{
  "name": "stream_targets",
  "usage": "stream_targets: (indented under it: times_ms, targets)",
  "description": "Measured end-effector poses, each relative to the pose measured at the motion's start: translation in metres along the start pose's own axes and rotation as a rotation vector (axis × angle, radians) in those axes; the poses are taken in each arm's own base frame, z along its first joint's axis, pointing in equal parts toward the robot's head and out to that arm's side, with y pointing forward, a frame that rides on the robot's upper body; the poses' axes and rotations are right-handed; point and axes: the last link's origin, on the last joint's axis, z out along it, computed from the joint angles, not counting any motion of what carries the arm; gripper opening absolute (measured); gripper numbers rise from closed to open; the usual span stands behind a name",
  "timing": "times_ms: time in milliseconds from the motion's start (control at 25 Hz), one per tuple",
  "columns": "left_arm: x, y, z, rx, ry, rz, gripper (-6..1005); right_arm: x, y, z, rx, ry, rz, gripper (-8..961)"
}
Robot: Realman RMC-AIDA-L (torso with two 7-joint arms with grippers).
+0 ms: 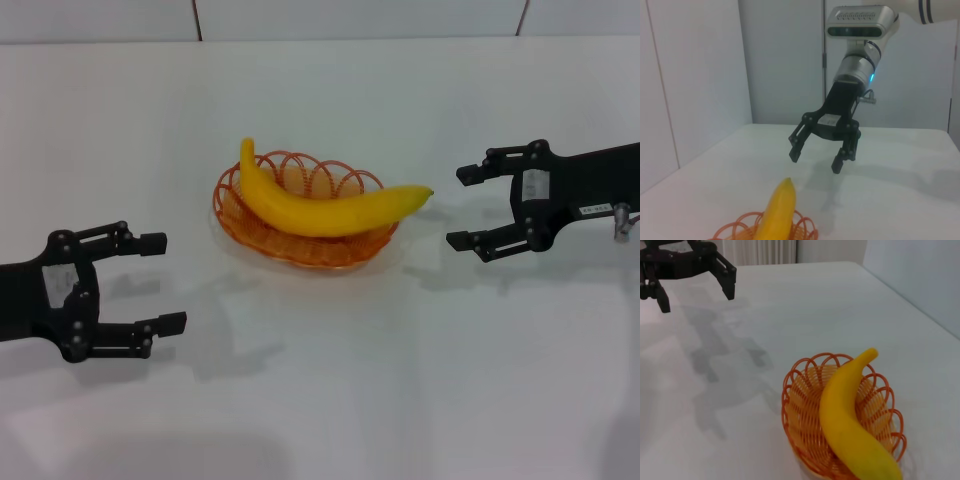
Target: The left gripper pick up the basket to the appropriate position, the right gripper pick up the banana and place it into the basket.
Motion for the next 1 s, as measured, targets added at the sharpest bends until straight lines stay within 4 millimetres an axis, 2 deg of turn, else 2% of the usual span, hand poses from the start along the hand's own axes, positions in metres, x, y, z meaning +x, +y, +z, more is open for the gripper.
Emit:
stream_targets:
  times_ms: [1000]
  targets:
    - [-0.0031, 0.0004, -0.0039, 0.023, -0.003, -0.014, 880, -0.0002, -0.0001, 0.0002, -0.001, 0.001, -0.002, 852]
